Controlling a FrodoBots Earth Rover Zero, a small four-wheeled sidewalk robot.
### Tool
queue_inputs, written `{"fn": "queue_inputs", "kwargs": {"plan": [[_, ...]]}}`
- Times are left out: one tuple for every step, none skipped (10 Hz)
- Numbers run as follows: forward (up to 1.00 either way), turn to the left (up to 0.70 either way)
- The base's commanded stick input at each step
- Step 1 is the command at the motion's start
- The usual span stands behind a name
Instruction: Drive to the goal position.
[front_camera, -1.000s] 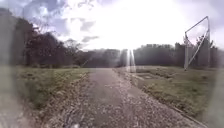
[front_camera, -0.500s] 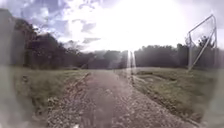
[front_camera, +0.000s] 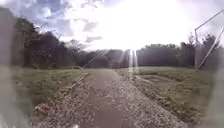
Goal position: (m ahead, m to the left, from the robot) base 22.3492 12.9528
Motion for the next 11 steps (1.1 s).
{"fn": "queue_inputs", "kwargs": {"plan": [[0.70,0.00],[0.70,0.00],[0.70,0.00],[0.70,0.00],[0.70,0.00],[0.70,0.00],[0.70,0.00],[0.70,0.00],[0.70,0.00],[0.70,0.00],[0.70,0.11]]}}
